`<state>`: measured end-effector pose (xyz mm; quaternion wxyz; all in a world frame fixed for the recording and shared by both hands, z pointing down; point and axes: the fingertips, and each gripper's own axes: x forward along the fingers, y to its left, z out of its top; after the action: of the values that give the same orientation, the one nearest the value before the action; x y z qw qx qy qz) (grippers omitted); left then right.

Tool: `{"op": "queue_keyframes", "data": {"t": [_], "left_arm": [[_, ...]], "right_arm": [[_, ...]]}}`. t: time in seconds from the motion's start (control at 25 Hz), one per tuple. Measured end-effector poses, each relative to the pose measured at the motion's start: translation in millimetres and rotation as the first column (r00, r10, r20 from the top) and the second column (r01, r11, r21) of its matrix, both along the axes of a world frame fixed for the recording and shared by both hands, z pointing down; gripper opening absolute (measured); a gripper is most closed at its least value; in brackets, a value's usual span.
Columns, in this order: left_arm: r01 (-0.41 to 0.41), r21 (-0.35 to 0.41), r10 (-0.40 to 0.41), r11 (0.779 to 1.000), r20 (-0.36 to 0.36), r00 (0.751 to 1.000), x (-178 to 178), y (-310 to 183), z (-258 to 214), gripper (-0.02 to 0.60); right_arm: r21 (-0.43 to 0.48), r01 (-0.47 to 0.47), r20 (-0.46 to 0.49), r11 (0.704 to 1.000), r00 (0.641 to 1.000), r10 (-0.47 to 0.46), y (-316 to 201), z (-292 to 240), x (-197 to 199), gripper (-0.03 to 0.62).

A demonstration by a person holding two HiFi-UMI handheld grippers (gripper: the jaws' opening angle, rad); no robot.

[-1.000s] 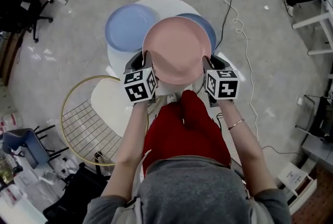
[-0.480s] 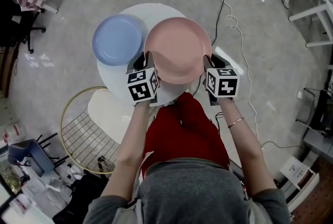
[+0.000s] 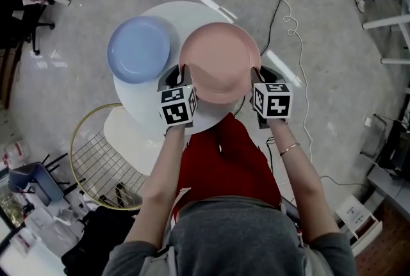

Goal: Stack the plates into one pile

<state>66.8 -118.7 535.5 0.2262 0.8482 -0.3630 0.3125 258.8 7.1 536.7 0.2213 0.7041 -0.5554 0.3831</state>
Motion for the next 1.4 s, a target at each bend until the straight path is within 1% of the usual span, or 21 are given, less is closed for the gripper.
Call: {"op": "queue_keyframes", "data": {"t": [0.28, 0.56, 0.96, 1.24, 1.4], "left_arm": [[0.017, -0.016, -0.017, 1.0, 0.051, 0.999, 1.8, 4.5, 17.1, 0.063], [0.036, -0.018, -0.034, 0.999, 0.087, 0.996, -9.3, 2.4, 24.0, 0.067], [0.042, -0.007, -0.04, 0.999, 0.123, 0.992, -10.5, 2.5, 26.1, 0.081], [0.061, -0.017, -0.059, 0.998, 0.129, 0.99, -9.4, 4.1, 25.9, 0.093], [0.059, -0.014, -0.056, 0.998, 0.139, 0.989, -6.5, 5.9, 25.0, 0.122]], "right_arm": [[-0.036, 0.047, -0.001, 0.998, 0.999, -0.047, -1.9, 16.9, 5.1, 0.086], [-0.046, 0.086, -0.007, 0.995, 0.996, -0.086, -11.1, 21.7, -2.3, 0.087], [-0.046, 0.114, -0.023, 0.992, 0.993, -0.115, -14.7, 25.1, -3.3, 0.087], [-0.046, 0.132, -0.023, 0.99, 0.991, -0.133, -16.1, 25.8, -2.3, 0.087], [-0.042, 0.152, -0.05, 0.987, 0.987, -0.154, -18.7, 24.3, -2.1, 0.087]]}}
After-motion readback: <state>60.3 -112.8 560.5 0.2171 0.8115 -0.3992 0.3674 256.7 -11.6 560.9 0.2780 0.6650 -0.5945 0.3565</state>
